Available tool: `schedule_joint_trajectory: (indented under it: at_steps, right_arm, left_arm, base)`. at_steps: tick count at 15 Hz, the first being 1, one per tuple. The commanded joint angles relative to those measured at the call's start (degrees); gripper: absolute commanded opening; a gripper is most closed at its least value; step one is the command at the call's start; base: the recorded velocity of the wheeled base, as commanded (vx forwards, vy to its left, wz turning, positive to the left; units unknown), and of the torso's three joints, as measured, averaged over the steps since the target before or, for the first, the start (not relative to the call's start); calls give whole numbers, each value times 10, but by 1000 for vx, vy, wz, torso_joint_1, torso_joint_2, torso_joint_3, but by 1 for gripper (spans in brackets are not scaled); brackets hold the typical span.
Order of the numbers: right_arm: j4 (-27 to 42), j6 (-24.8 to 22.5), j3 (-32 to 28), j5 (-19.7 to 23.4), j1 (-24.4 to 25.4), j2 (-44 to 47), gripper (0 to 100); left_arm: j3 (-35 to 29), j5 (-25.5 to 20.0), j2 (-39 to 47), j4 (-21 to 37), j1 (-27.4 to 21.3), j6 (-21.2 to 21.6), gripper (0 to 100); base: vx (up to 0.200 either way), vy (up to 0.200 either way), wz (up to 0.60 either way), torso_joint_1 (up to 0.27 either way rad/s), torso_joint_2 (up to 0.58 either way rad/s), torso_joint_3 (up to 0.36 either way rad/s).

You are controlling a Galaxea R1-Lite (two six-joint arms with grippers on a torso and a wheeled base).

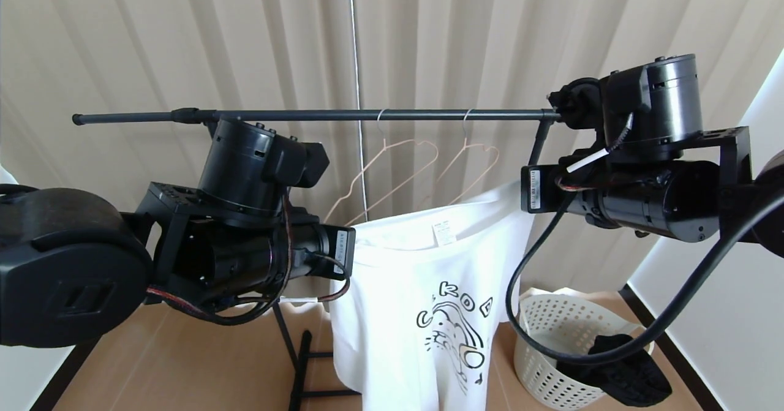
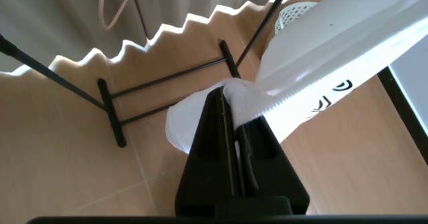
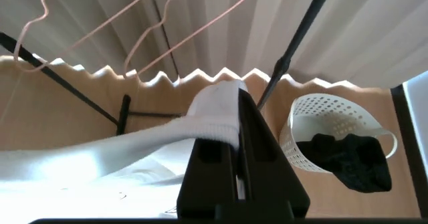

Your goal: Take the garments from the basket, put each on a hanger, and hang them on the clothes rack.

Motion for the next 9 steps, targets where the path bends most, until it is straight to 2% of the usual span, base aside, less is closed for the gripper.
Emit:
schedule_joint_trajectory:
  at_steps: [1,3,5,7,8,9]
  right_arm:
    - [42,-13,1,1,0,-4,0]
    - [112,-16,2,5,8,-13,0]
    - [165,-17,2,5,44,-33,0]
    - [223,-15,0,11,94,-49,0]
    - [236,-14,1,21,122,-51,0]
    - [236,-14,1,21,122,-51,0]
  left_arm:
    - [-12,0,1,-1,3,3,0]
    - [-53,-16,25,1,13,5,0]
    - [-104,-26,57,0,23,5,0]
    - [-164,-54,91,1,28,6,0]
    - [-193,-73,103,1,31,8,0]
    - [-193,-73,103,1,31,8,0]
  base:
    - [0,0,0,0,0,0]
    - [0,0,0,0,0,0]
    - [0,0,0,0,0,0]
    - [0,0,0,0,0,0]
    - [0,0,0,0,0,0]
    - [0,0,0,0,0,0]
